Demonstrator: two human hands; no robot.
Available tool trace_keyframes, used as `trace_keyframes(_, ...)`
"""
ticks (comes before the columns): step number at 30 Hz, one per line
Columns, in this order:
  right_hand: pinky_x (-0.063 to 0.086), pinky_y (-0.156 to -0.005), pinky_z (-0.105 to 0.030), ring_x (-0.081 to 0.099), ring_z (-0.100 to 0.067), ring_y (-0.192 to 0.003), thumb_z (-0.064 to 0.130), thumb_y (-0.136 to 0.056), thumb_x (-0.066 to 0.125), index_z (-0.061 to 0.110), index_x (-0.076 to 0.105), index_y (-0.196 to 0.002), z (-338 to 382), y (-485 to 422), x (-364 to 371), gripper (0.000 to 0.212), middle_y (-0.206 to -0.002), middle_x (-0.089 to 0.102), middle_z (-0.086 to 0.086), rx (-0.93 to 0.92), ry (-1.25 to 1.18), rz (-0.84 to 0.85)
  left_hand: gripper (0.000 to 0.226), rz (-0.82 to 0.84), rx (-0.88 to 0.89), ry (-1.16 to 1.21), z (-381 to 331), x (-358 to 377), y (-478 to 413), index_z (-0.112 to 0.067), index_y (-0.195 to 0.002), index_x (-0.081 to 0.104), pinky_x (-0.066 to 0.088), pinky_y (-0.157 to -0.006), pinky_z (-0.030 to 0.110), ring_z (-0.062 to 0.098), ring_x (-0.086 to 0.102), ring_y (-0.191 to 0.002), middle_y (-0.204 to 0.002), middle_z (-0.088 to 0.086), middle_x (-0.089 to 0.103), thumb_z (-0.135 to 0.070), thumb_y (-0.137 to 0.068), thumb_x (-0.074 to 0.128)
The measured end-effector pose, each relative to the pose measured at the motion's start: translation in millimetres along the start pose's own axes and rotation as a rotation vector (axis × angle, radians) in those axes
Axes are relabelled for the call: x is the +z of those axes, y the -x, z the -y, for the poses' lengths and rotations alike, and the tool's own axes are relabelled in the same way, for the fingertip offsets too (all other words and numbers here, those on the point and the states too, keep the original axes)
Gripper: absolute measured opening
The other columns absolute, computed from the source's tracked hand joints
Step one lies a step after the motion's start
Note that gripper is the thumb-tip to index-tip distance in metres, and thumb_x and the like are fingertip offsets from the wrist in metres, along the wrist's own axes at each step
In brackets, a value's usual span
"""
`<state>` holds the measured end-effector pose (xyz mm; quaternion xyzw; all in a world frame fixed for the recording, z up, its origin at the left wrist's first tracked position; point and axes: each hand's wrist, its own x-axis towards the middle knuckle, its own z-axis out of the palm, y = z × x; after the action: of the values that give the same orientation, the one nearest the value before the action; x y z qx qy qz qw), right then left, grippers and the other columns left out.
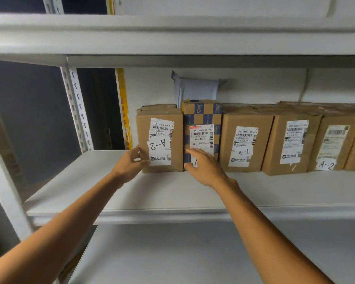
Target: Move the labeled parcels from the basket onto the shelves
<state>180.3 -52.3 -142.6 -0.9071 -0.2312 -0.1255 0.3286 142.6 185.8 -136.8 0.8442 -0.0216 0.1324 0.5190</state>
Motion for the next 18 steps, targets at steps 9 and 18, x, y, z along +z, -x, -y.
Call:
trace_keyframes(9, 0.033, -0.111, -0.032, 0.038, -0.020, -0.137, 0.025, -0.093, 0.056, 0.019, 0.046, -0.142, 7.1, 1.0, 1.7, 0.050, -0.148, 0.044, 0.000, 0.019, 0.008, -0.016, 0.064, -0.005, 0.022, -0.222, 11.4, -9.7, 5.3, -0.025, -0.149, 0.027, 0.049, -0.091, 0.039, 0.029, 0.055, -0.117, -0.136, 0.006, 0.052, -0.012, -0.094, 0.057)
trace_keyframes(18, 0.027, -0.112, -0.036, 0.027, -0.023, -0.143, 0.037, -0.095, 0.055, 0.024, 0.033, -0.150, 24.6, 12.3, 3.7, 0.060, -0.155, 0.031, -0.002, 0.097, -0.075, 0.151, 0.041, 0.031, 0.023, -0.708, -1.7, -20.3, 34.9, -0.015, -0.134, 0.051, 0.044, -0.099, 0.039, 0.029, 0.052, -0.121, -0.139, 0.008, 0.052, -0.024, -0.094, 0.056)
